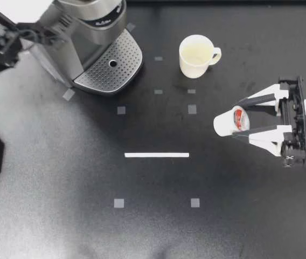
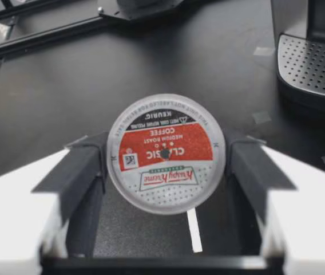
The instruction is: Place the coffee capsule inside the capsule container, then place the cup onto the center of the cup tray.
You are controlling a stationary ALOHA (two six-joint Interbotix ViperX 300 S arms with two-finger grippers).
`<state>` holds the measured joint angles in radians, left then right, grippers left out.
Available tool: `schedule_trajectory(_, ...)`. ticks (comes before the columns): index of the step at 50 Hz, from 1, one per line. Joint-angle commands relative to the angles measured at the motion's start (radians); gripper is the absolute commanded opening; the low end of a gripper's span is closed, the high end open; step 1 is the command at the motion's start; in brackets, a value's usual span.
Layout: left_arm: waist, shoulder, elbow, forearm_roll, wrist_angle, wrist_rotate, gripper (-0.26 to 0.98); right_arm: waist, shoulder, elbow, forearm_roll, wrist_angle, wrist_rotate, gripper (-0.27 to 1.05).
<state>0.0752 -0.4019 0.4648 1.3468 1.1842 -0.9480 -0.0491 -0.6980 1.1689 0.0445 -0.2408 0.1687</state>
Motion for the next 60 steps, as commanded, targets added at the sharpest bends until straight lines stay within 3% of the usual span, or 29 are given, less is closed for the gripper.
schedule_trajectory(1,0.029,-0.038,0.003,0.003,-0.014,-0.014,0.05,-0.002,0.008,-0.029,0.002,-0.009,0.0,0.58)
schedule_trajectory(20,0.166,-0.166,0.077,0.003,-0.216,-0.127,0.05,-0.002,0.031,-0.035,0.002,-0.046,0.032,0.58)
schedule_trajectory(31,0.215,-0.204,0.107,0.003,-0.258,-0.152,0.05,-0.002,0.037,-0.051,0.0,-0.052,0.031,0.58)
schedule_trajectory(48,0.224,-0.232,0.118,0.006,-0.353,-0.192,0.05,-0.006,0.048,-0.115,-0.009,-0.106,-0.031,0.58)
schedule_trajectory(60,0.224,-0.331,0.16,0.023,-0.584,-0.322,0.05,-0.15,0.084,-0.255,-0.009,-0.124,-0.209,0.58)
